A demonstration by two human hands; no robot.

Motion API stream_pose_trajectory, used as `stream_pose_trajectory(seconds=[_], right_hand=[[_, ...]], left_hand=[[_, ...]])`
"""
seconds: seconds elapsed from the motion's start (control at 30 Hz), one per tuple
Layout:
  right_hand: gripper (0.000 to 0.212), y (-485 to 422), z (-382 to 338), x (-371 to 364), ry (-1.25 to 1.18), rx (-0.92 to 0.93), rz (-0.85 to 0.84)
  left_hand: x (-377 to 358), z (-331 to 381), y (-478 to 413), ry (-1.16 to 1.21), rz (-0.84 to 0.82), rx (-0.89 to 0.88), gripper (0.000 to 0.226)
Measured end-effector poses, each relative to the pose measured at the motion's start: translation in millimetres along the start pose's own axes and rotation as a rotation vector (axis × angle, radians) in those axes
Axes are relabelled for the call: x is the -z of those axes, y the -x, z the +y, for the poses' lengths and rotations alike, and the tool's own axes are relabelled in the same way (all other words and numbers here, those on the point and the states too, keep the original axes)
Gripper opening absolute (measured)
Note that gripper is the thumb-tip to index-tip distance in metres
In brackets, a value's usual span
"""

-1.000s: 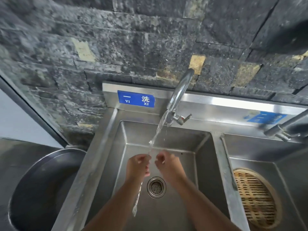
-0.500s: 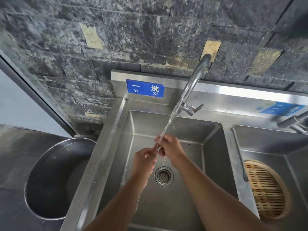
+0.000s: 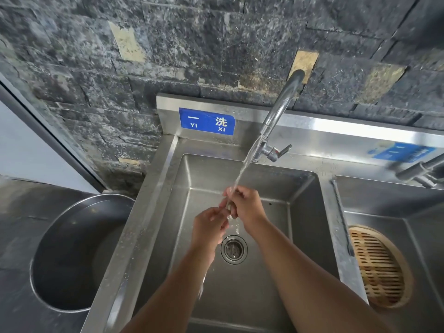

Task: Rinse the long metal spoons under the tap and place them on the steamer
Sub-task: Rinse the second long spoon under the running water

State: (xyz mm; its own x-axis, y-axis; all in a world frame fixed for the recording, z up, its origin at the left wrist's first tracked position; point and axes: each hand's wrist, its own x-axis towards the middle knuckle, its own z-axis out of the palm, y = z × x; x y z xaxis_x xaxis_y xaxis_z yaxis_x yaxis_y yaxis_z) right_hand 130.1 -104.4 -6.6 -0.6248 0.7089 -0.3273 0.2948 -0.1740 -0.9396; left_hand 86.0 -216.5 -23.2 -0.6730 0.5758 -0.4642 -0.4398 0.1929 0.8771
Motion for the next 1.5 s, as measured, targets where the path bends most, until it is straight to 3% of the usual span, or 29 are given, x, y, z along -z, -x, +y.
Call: stream_pose_trajectory(seconds=[0.13, 0.3, 0.43, 0.63, 0.8, 0.97, 1.2, 1.37, 1.5], right_hand=[[0.032, -2, 0, -1, -0.117, -0.062, -0.014], [0.005, -1, 0, -1, -0.020, 0.011, -0.031], [0.014, -3, -2, -5, -0.025, 0.064, 0.011], [0.031, -9, -11, -8, -0.058, -0.061, 0.135], [0.039, -15, -18, 3, -0.070, -0.018, 0.099], [0.028, -20, -31, 11, 0.040, 0.061, 0.122], [0.025, -25, -50, 24, 0.119, 0.125, 0.139], [0.036, -27, -67, 23, 0.087, 0.154, 0.178], [0.031, -30, -76, 28, 0.115, 0.141, 0.224]], left_hand=[[0, 5, 0, 0.037, 0.007, 0.047, 0.027], [3, 4, -5, -0.067, 0.051, -0.018, 0.018], [-1, 5, -10, -0.077, 0.075, -0.067, 0.020], [-10, 8, -15, -0.158, 0.081, -0.127, 0.025], [-19, 23, -19, -0.247, 0.040, -0.184, 0.031], [-27, 46, -23, -0.248, -0.021, -0.309, 0.034], [-28, 53, -19, -0.089, -0.222, -0.275, 0.044], [-20, 62, -22, -0.211, -0.251, -0.348, 0.030], [-18, 61, -19, -0.258, -0.292, -0.352, 0.031]])
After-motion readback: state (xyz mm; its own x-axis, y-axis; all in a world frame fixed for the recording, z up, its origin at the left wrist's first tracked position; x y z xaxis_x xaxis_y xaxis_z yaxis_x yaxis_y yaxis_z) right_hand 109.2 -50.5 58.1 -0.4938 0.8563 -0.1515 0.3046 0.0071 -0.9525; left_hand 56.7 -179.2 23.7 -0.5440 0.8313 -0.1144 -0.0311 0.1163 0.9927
